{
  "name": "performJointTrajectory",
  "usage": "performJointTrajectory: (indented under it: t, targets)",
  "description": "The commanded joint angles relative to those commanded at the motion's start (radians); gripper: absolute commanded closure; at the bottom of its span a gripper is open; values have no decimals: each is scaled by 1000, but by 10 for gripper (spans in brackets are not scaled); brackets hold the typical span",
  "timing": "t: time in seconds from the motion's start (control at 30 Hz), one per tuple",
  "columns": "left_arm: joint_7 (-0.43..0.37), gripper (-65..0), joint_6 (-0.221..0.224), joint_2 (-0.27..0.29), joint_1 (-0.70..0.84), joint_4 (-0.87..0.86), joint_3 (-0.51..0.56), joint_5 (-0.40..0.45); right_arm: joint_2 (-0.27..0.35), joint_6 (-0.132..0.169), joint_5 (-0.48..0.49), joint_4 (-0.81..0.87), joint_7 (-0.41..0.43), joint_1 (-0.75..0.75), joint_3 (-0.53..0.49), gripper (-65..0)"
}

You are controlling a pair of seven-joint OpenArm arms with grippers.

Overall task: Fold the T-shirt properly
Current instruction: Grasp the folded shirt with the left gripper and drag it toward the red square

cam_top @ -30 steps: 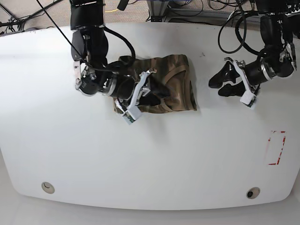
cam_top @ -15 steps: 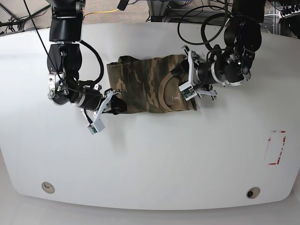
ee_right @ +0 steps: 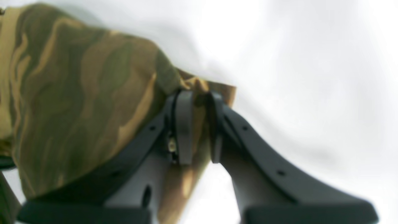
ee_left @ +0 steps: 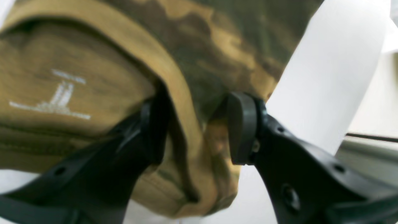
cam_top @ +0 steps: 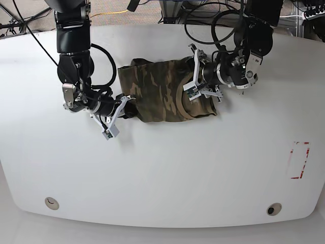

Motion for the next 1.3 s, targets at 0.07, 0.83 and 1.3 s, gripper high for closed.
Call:
performJointTrajectory:
  t: [0.07,0.83,1.3]
  targets:
    - [-2,-281,0,-21,-2,-5,0,5,0,0,-6,32,5,-35,0,-81]
    - [-2,-281,0,-110,-350,-173,-2,0,-78,-12,-8,319,5,-250,-235,-79]
    - [-3,-285,0,-26,-172,95,-166,34,-91,-2,3,370,0,-207,-241,-79]
